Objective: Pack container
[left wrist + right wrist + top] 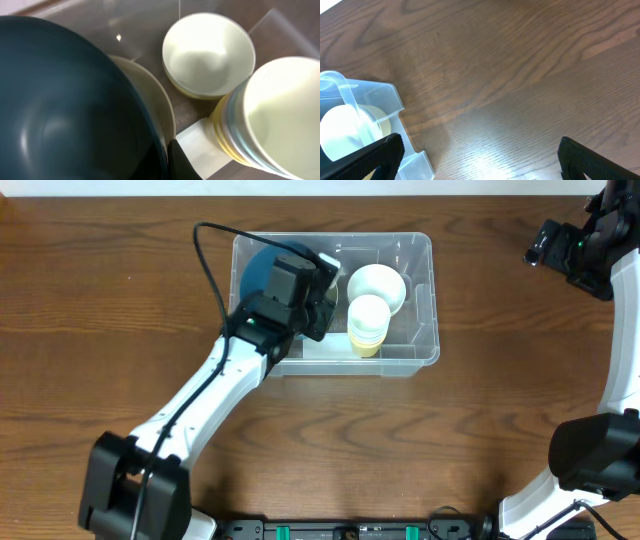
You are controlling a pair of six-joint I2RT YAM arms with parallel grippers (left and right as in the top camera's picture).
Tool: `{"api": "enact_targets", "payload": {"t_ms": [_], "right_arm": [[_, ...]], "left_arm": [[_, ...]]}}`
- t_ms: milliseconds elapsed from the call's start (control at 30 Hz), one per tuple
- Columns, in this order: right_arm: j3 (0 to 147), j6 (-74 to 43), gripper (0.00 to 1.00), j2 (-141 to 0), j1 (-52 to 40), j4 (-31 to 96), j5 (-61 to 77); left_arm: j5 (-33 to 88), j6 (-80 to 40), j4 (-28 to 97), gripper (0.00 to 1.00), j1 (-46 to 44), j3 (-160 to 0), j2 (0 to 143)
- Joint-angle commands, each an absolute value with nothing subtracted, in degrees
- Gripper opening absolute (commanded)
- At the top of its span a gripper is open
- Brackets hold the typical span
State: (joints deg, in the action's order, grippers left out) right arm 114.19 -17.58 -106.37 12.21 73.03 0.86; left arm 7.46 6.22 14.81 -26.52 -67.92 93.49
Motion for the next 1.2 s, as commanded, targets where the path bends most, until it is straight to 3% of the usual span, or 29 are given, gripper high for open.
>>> {"api": "enact_targets", "payload": {"t_ms": [0,67,133,267,567,700,1167], "right_arm": [[114.9,-18.4,0.99,-105.2,12.4,73.1,0.9],[114.9,-18.4,0.99,-105.2,12.4,73.1,0.9],[114.9,-18.4,0.99,-105.2,12.4,73.1,0.9],[114.9,-18.4,0.99,-105.2,12.4,73.1,0.9],[114.9,-18.4,0.99,-105.2,12.4,73.1,0.9],[114.9,-18.4,0.99,-105.2,12.4,73.1,0.9],[114.9,-18.4,0.99,-105.2,12.4,73.1,0.9]], "left_arm": [[6.8,7.4,14.5,0.06,-26.6,-68.0,94.6],[6.8,7.5,14.5,0.07,-26.6,-68.0,94.9],[6.8,7.5,14.2,0.14,-26.6,-68.0,95.0],[6.8,7.5,13.8,0.54,-26.6,-68.0,95.0],[5.5,7.5,13.7,0.99,-25.1,-68.0,92.3],[4.9,7.3,14.2,0.98,-23.9,-68.0,86.1],[-14.4,2.7,24.4,0.98,-22.1,-68.0,56.3]]}}
